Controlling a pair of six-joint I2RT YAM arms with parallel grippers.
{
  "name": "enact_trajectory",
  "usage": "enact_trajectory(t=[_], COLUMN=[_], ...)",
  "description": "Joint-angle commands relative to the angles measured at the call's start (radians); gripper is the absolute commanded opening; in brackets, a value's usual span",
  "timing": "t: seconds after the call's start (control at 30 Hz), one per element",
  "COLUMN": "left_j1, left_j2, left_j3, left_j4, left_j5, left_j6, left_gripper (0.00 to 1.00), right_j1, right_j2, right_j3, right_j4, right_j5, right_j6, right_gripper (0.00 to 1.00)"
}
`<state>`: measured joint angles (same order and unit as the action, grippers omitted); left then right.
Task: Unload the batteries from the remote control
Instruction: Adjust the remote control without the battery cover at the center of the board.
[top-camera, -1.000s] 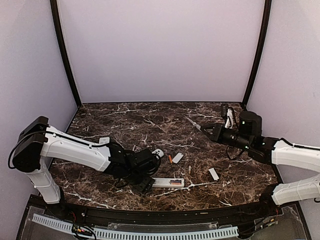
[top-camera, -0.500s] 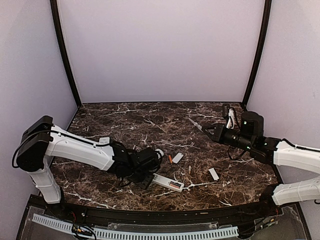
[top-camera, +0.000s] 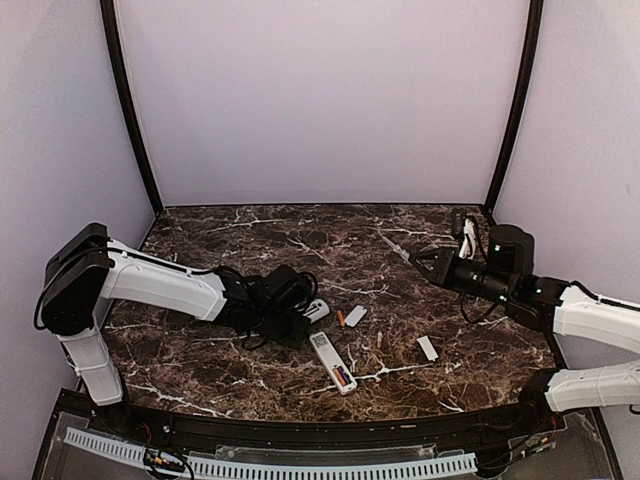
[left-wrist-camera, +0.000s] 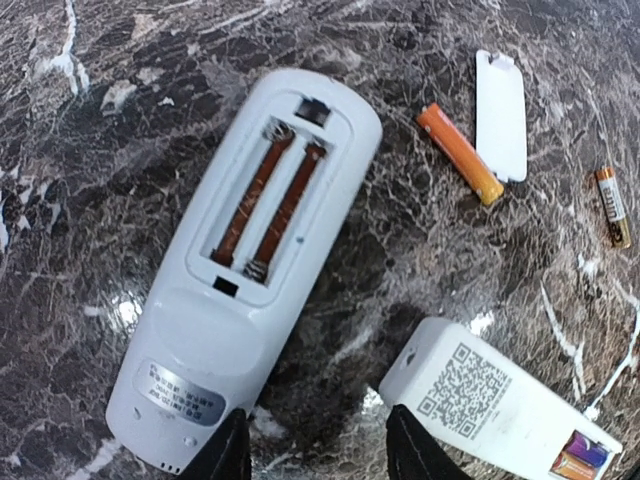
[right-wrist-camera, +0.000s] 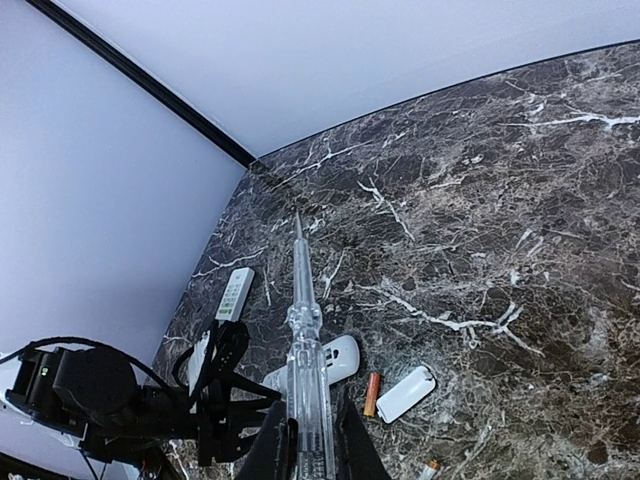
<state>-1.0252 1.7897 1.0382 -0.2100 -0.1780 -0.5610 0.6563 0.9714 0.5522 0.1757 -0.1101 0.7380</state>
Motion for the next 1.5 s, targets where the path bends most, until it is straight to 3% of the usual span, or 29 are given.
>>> enact_trajectory(t=[0.0, 0.2, 0.43, 0.67, 0.9, 1.27, 1.47], left_j1=[0.026, 0.066, 0.091, 0.090, 0.087, 0.073, 0.068], left_j2=[-0.058, -0.196, -0.259, -0.210, -0.112, -0.001, 0.053], left_j3=[-0.022, -0.040, -0.023, -0.045, -0.022, 0.053, 0.075], left_j4=[0.046, -0.029, -0.041, 0.030, 0.103, -0.040, 0.010], left_j5=[0.042, 0.090, 0.275, 0.389, 0.487, 0.436, 0.464], left_j6=[-0.021, -0.046, -0.176, -0.322, -0.362, -0.348, -0.343], left_gripper=[0.49, 0.57, 0.64, 0.66, 0.65, 0.64, 0.64], right_j1=[-0.004, -0.005, -0.004, -0.003, 0.000, 0.007, 0.008], right_j2=[-0.010, -0.021, -0.060, -0.168, -0.225, -0.220, -0.200], right_j3=[-0.008, -0.001, -0.009, -0.063, -0.116, -0.131, -0.127], right_j4=[-0.006, -0.054, -0.150, -0.272, -0.272, -0.242, -0.228], right_j5=[0.015, 0.027, -0.011, -0.039, -0.062, -0.070, -0.078], right_j6=[-0.007, -0.037, -0.065, -0.052, -0.022, -0.025, -0.033], right_gripper=[0.00, 0.00, 0.00, 0.00, 0.00, 0.00, 0.00])
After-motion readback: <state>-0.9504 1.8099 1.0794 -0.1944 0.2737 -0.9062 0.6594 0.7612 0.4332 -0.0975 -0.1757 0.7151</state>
